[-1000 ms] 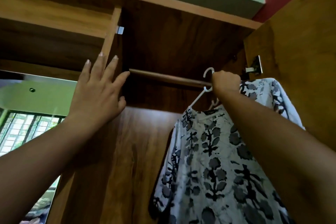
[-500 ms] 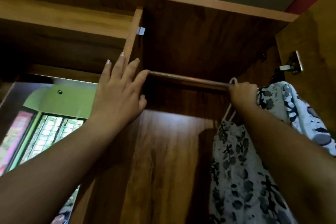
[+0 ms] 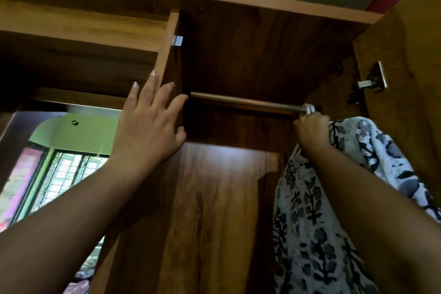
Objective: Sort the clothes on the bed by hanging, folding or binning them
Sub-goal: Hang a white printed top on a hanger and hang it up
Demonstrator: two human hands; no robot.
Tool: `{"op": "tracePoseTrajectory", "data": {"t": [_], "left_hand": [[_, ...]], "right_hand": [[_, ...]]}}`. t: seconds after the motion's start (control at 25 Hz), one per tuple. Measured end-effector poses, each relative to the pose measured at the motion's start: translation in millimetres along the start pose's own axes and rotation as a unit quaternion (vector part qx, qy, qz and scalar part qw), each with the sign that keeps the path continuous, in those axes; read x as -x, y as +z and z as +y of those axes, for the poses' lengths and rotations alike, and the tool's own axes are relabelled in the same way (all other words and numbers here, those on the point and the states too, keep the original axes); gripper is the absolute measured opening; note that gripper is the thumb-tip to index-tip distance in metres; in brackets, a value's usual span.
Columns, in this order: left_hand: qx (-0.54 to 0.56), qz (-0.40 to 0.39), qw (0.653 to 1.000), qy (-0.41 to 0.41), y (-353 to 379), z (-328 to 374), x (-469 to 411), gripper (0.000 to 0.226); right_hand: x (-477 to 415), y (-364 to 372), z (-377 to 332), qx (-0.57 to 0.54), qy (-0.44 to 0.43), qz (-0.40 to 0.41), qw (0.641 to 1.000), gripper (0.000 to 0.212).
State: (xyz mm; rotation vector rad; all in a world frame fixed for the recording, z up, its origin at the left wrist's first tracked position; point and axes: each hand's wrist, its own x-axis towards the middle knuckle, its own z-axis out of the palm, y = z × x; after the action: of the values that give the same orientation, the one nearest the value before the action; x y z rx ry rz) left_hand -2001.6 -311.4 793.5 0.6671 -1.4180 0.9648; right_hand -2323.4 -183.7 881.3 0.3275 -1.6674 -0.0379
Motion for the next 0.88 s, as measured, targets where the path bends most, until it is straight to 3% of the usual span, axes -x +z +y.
{"op": "tracePoseTrajectory", "data": {"t": [0.16, 0.32, 0.48, 0.6, 0.76, 0.88], "left_hand": [[-0.010, 0.004, 1.000, 0.004, 1, 0, 3, 0.065], [-0.035, -0.001, 0.999, 0.011, 2, 1, 8, 0.065], [-0.050, -0.018, 0.999, 0.012, 0, 3, 10, 0.063], [-0.060, -0.026, 0.998, 0.009, -5, 6, 11, 0.061], [-0.072, -0.048, 0.996, 0.021, -11, 9, 17, 0.060], [-0.095, -0.068, 0.992, 0.048, -16, 12, 32, 0.059]], "right_hand": [[18, -2, -5, 0.069, -0.019, -0.013, 0.997, 0.031], [36, 11, -6, 0.251, -0.080, -0.037, 0.964, 0.053], [53, 24, 0, 0.267, -0.049, -0.019, 0.962, 0.074], [72, 23, -7, 0.202, -0.092, -0.009, 0.975, 0.070], [105, 14, -17, 0.020, -0.106, -0.005, 0.994, 0.063], [134, 12, -17, -0.165, -0.075, 0.023, 0.983, 0.048]]}}
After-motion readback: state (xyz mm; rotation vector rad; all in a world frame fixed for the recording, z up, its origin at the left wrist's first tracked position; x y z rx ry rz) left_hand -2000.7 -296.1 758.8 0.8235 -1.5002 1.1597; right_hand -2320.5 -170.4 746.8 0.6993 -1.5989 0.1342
